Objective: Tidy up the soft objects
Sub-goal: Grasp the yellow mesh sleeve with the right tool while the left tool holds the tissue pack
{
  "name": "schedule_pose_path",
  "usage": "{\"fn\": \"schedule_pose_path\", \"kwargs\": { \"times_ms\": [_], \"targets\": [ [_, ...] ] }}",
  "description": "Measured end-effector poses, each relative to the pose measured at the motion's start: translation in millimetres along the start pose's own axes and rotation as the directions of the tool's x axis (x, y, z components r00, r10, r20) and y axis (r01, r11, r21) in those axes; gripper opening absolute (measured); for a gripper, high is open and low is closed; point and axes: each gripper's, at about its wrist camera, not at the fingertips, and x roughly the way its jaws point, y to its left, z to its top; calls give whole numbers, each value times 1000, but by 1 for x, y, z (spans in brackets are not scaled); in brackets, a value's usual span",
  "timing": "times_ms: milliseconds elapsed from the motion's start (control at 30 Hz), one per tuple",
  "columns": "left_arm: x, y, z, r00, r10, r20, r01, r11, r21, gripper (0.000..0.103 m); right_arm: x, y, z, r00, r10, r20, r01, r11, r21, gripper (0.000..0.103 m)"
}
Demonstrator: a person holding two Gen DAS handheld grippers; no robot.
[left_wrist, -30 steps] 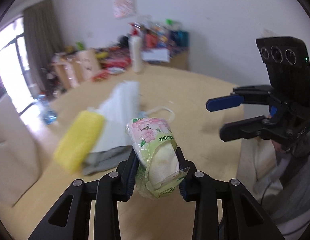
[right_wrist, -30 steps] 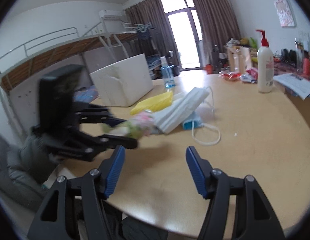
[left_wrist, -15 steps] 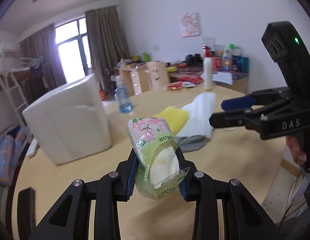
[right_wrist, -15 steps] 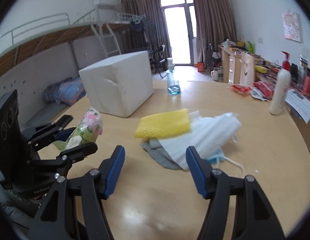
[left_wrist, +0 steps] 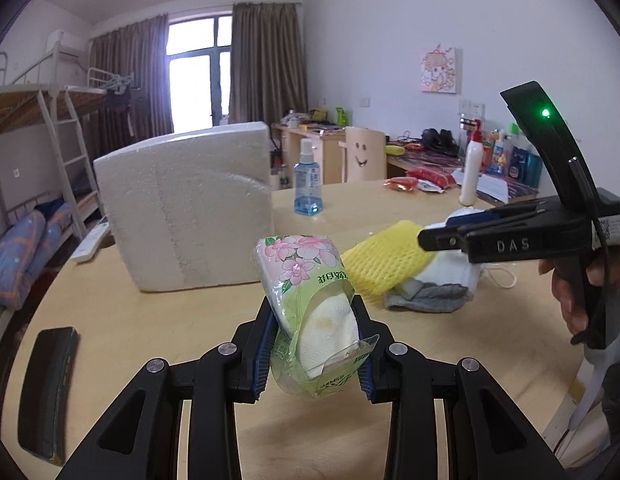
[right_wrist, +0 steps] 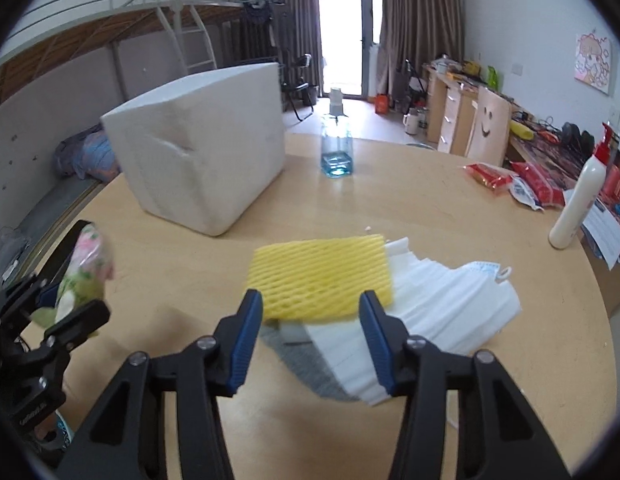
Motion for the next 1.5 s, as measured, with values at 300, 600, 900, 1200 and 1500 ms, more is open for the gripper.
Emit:
{"fn": "schedule_pose_path", "kwargs": {
  "times_ms": [300, 600, 900, 1200, 1500],
  "targets": [
    [6, 6, -5, 999, -22, -36, 21, 999, -24, 37, 23, -7, 14, 997, -39, -60, 41, 999, 26, 55],
    [7, 3, -6, 999, -31, -36, 31, 999, -10, 37, 40, -14, 17, 992, -44, -115, 51, 997, 61, 55],
    [9, 1, -7, 998, -46, -38, 45, 999, -15, 37, 56, -16, 18, 986, -44, -163, 55, 996, 67, 66],
    [10, 2, -8, 999, -40, -37, 39, 999, -11, 37, 41, -5, 13, 995, -42, -95, 44, 999, 11, 20],
    [2, 7, -5, 1000, -17, -18, 17, 1000, -25, 37, 8, -4, 17, 997, 73, 0, -73, 997, 33, 14]
  ]
}}
